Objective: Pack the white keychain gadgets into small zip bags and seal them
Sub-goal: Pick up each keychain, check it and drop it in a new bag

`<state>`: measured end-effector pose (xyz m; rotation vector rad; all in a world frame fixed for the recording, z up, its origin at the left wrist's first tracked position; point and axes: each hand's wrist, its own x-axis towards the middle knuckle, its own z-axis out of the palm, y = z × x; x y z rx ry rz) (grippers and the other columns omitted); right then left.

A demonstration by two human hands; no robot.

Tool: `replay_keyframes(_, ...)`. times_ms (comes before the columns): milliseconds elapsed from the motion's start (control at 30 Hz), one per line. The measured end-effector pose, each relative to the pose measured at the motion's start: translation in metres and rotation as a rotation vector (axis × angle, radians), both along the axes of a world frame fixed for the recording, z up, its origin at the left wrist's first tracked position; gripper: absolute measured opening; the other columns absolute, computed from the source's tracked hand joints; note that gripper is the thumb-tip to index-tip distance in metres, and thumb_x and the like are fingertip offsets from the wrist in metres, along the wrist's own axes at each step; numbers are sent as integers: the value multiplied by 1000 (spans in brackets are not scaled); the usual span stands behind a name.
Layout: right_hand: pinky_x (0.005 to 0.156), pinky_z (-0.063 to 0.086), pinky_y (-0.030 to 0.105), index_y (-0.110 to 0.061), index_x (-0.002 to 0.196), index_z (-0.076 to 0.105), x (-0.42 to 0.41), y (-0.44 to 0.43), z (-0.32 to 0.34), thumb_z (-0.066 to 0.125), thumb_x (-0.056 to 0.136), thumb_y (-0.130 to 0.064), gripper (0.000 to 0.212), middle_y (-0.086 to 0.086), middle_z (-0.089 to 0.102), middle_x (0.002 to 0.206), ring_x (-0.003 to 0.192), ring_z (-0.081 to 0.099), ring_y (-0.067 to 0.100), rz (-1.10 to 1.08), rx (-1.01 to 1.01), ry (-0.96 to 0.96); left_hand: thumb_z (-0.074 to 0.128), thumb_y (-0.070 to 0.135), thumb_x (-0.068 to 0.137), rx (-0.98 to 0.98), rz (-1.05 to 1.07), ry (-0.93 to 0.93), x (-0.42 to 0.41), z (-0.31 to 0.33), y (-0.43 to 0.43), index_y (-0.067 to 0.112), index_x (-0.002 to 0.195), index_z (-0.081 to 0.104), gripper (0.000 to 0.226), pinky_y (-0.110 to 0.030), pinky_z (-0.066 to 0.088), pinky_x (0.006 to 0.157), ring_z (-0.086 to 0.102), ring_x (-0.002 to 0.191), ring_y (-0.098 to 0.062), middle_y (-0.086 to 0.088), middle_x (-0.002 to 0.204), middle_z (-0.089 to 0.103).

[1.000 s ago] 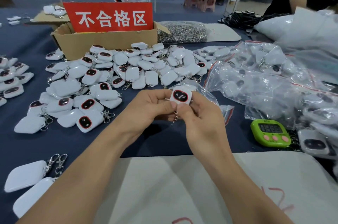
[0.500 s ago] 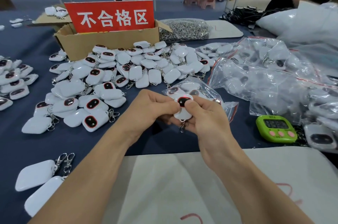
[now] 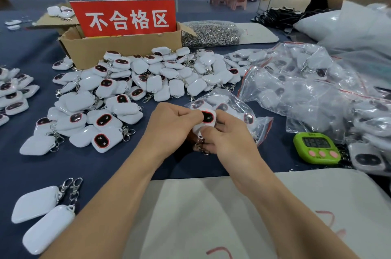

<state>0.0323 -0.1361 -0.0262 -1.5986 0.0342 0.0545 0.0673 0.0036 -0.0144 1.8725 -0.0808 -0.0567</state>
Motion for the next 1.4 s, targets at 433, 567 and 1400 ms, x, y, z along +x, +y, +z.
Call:
replay_keyframes(433, 73, 62, 56, -27, 98, 68, -10, 1, 6, 49, 99, 1, 34, 8, 75, 77, 60, 68, 25, -91, -79, -76, 61, -4, 89, -120, -282, 81, -4, 7, 9, -14, 89, 72, 15, -26, 50, 63, 61, 59, -23, -21, 68, 66)
replay_keyframes(567, 72, 64, 55, -26, 98, 69, -11, -1, 10, 51, 100, 0, 32, 6, 76, 79, 61, 72, 25, -105, -70, -95, 59, -5, 90, -168, -278, 87, -4, 8, 8, -13, 88, 72, 16, -33, 50, 69, 61, 64, -27, -22, 71, 67)
replay_keyframes(1400, 62, 45, 5, -38, 79, 78, -15, -17, 22, 74, 83, 1, 39, -29, 70, 80, 67, 66, 1, -396, -436, -405, 85, 1, 71, -41, -91, -267, 0, 2, 5, 28, 77, 82, 28, -15, 42, 57, 51, 56, -4, 11, 61, 66)
